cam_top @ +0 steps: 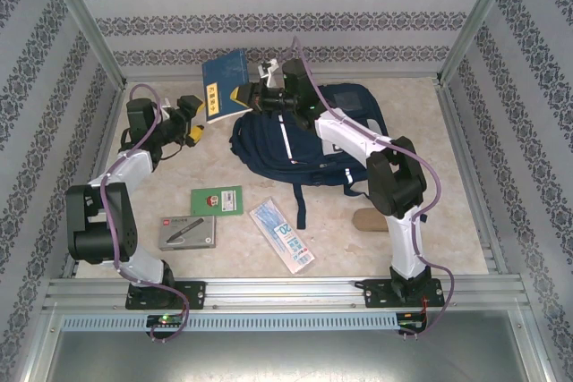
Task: Pack the student bag
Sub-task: Pick up the book from the middle-left of the table.
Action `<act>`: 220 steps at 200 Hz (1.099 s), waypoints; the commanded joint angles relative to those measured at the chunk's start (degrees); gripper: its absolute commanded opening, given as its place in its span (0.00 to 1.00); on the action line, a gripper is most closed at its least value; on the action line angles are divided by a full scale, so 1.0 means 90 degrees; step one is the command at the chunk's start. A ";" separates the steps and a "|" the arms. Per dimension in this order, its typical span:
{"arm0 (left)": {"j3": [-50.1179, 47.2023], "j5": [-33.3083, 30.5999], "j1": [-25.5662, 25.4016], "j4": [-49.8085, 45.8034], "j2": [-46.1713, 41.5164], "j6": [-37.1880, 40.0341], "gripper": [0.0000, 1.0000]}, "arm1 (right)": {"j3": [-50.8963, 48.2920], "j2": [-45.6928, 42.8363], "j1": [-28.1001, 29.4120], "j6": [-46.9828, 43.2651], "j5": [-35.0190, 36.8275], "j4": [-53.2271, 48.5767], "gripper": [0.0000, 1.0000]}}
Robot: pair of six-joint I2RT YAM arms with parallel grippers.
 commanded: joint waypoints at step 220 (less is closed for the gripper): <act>0.0258 0.0211 -0.0339 0.2269 -0.0009 -0.1450 0.53 | 0.0121 0.0116 0.0206 0.0669 -0.0635 0.0997 0.00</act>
